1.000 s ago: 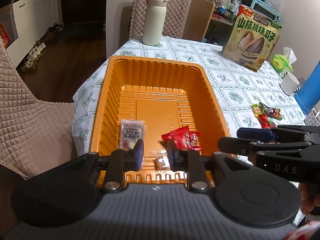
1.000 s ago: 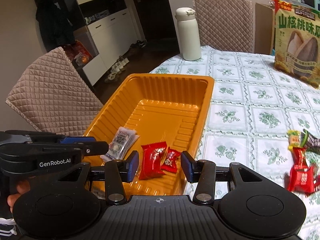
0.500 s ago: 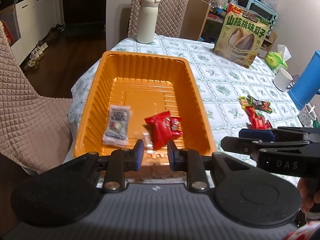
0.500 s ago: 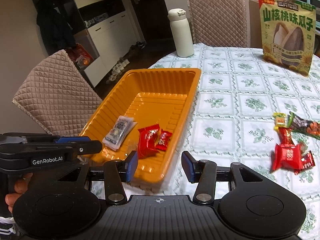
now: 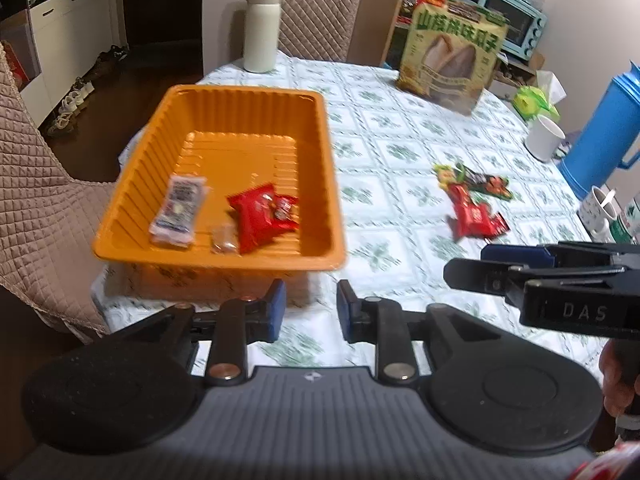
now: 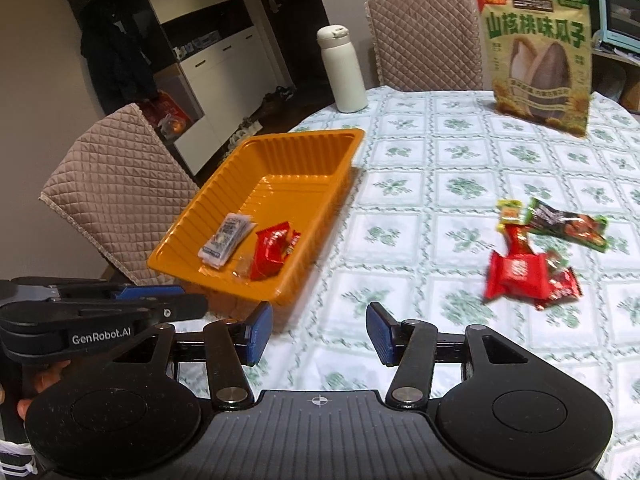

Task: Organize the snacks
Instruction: 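Move both open tools back toward the candy pile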

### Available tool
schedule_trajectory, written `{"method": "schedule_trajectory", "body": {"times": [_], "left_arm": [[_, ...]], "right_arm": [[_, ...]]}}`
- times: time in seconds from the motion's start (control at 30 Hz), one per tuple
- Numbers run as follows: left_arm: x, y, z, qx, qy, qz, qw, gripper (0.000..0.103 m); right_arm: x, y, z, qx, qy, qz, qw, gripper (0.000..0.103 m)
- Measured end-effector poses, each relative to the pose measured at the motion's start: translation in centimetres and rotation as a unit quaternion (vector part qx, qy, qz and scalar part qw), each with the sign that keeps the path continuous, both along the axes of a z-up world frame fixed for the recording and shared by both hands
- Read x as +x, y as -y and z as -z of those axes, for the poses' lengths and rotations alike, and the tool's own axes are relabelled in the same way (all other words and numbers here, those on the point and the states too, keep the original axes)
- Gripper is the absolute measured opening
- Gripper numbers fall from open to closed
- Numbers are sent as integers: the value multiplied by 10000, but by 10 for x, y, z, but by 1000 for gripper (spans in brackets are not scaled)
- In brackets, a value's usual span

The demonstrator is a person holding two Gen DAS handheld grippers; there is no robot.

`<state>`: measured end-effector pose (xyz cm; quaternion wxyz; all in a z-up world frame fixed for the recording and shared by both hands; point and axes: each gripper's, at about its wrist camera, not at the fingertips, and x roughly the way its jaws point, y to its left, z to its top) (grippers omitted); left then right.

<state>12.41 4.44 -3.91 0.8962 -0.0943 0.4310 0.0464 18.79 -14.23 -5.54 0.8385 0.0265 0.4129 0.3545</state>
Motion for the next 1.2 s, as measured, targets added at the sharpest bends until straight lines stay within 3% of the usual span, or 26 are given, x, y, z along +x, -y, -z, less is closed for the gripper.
{"method": "schedule_trajectory", "body": {"times": [0.53,1.2], "left_arm": [[8,82,12,-41,-131,727,9973,30],[67,144,27,8,-162,1230,9923,30]], "right_arm": [[-9,90,15,-254,-270,663,9971,53],[20,192,36,-441,-444,1826,9812,54]]}}
